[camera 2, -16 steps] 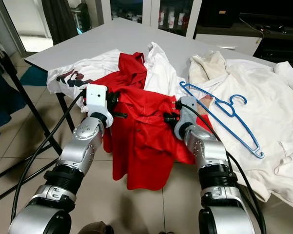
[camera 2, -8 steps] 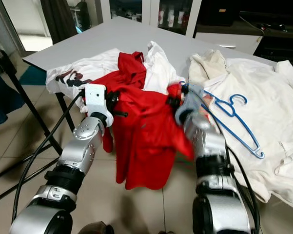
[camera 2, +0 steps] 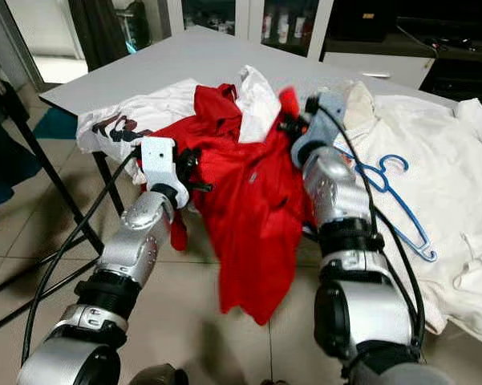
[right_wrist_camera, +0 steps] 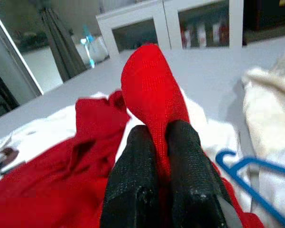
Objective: Hang hanger
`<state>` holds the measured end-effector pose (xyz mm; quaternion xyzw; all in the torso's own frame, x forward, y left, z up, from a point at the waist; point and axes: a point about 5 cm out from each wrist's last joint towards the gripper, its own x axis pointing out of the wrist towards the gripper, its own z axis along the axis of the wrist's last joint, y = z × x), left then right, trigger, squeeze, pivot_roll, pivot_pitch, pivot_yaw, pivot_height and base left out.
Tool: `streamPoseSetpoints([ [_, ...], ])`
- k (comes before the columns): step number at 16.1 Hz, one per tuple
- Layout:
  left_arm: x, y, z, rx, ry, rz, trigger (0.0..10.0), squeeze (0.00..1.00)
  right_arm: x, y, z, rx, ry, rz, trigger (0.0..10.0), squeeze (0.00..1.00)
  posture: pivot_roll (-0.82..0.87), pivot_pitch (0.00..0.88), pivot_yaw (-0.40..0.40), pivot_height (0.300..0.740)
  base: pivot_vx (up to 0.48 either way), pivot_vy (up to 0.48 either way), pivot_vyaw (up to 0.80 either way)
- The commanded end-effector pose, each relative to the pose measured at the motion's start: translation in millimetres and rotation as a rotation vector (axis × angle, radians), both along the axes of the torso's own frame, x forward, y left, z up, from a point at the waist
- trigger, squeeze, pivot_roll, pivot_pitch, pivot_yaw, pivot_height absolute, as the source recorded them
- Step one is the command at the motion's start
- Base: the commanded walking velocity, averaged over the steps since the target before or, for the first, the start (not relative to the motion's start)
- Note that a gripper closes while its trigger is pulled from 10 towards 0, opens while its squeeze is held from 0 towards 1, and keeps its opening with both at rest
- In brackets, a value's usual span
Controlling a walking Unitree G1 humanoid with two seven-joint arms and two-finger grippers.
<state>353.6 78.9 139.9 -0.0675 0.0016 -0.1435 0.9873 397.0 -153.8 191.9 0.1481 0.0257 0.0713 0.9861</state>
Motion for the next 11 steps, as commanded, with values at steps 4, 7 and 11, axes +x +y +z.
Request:
streamPoseSetpoints([
  [4, 1.0, -6.3, 10.9, 0.015, -0.052, -0.028, 10.0, 0.00, 12.5, -12.1, 65.0, 0.006, -0.236, -0.070, 0.0, 0.00, 0.10, 0.000, -0.002, 0.740, 0.000, 0.000, 0.00],
  [7, -0.8, -11.0, 13.0, 0.027, -0.077, -0.065, 10.0, 0.00, 14.6, -13.7, 77.3, -0.001, -0.277, -0.083, 0.0, 0.00, 0.10, 0.000, -0.002, 0.740, 0.000, 0.000, 0.00],
  [11, -9.4, -19.3, 17.7, 0.005, -0.141, -0.161, 10.0, 1.00, 17.3, -11.6, 86.8, -0.023, -0.314, -0.084, 0.0, 0.00, 0.10, 0.000, -0.002, 0.740, 0.000, 0.000, 0.00],
])
